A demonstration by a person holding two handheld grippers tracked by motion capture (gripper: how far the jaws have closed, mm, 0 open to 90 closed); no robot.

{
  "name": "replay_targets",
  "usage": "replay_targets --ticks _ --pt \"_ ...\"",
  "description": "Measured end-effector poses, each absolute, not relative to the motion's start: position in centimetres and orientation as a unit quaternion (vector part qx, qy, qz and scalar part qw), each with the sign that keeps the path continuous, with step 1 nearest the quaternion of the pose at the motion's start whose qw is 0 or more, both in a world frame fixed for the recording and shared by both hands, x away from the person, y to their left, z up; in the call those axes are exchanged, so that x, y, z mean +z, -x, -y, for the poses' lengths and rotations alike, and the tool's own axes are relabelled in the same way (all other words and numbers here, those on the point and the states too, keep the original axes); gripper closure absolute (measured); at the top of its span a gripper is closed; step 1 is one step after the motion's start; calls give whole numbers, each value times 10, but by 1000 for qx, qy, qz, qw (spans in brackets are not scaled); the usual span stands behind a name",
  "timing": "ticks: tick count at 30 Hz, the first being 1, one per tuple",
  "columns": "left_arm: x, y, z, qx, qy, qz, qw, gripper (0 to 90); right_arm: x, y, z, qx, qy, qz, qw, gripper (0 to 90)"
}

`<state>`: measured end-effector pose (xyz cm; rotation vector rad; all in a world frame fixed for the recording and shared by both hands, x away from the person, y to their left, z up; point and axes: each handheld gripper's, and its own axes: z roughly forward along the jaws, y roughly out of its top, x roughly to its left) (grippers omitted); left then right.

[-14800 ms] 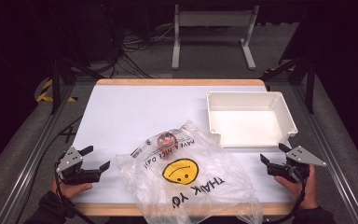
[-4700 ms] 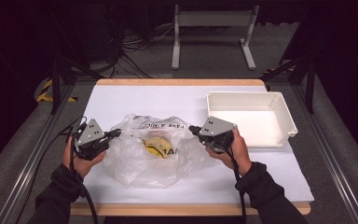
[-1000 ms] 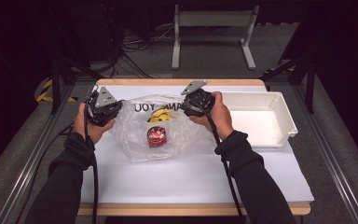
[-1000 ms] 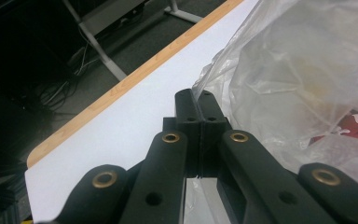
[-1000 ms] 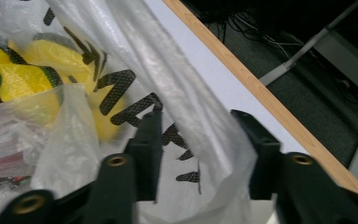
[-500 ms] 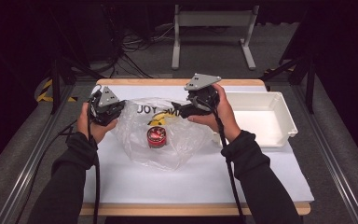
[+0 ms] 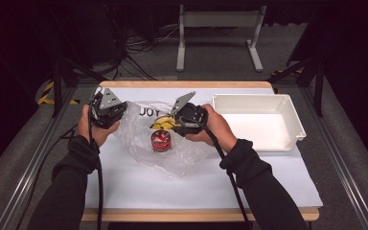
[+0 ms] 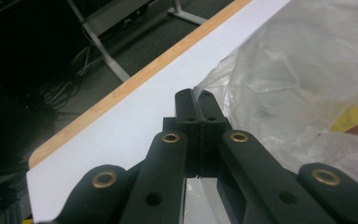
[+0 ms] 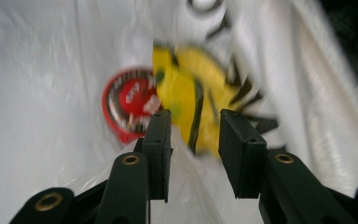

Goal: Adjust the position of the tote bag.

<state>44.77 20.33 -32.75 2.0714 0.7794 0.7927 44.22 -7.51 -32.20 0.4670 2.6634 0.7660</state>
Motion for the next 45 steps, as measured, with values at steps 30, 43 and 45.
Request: replay_targets --ticks 30,43,45 --pt "-287 -413 -209 264 -783 -256 502 304 -344 -456 80 213 -182 -926 252 887" --pt "-305 -382 -153 182 -881 -100 425 671 -343 -455 79 216 -183 -925 254 891" --pt "-317 -383 -148 177 -899 -100 388 711 -342 -455 80 216 -183 -925 252 890"
